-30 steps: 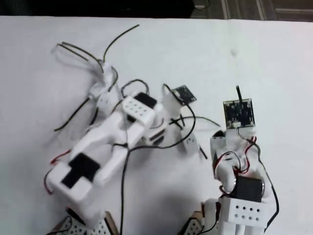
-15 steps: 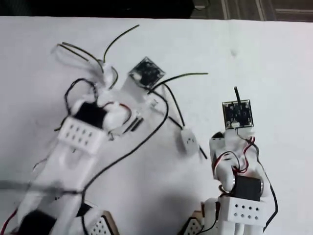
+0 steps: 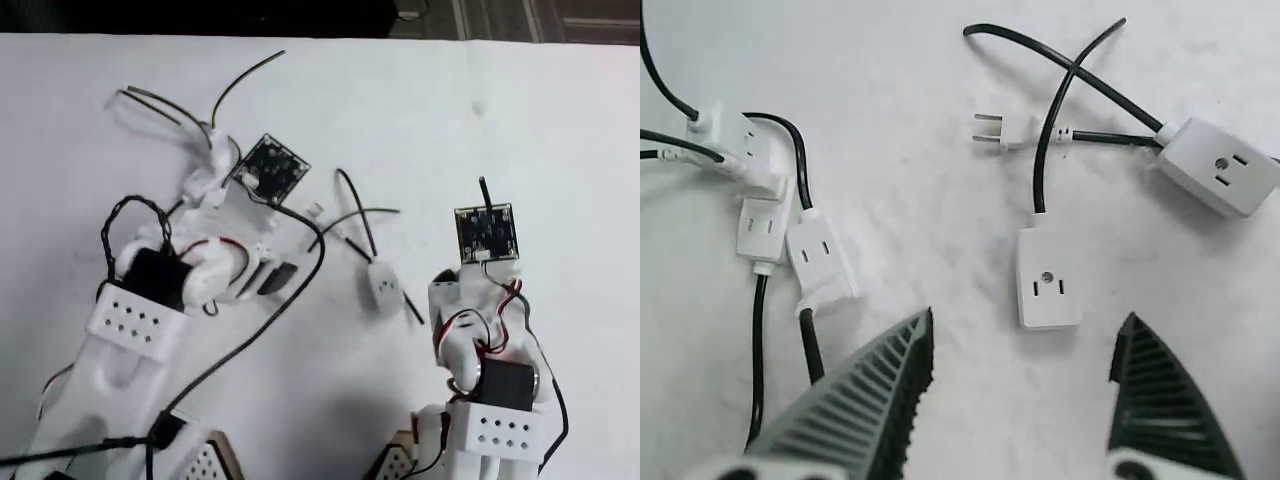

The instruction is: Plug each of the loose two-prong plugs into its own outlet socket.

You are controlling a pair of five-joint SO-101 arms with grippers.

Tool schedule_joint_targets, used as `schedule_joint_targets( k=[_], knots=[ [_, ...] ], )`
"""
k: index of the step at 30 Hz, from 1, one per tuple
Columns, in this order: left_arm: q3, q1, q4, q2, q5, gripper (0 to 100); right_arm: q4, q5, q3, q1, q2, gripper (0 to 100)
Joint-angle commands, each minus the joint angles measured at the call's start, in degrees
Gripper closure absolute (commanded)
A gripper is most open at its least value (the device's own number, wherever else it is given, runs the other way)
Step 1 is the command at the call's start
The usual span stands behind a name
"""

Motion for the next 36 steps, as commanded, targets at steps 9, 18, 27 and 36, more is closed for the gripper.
schedule_joint_targets(
  k=[9, 18, 27, 36],
  knots=[
    [-5.19, 1.27, -9.41, 28.35, -3.78, 78, -0.84, 0.44, -0.44, 0.31, -0.57, 98.1],
    [-11.43, 8.31, -6.07, 38.20, -4.31, 82, -0.84, 0.44, -0.18, 0.13, -0.66, 98.1],
    [-9.93, 7.78, -6.07, 39.52, -4.22, 82, -0.84, 0.44, -0.18, 0.13, -0.66, 98.1],
    [-21.54, 5.05, 1.93, 54.73, -4.57, 82, -0.75, 0.44, -0.18, 0.22, -0.66, 98.1]
  ],
)
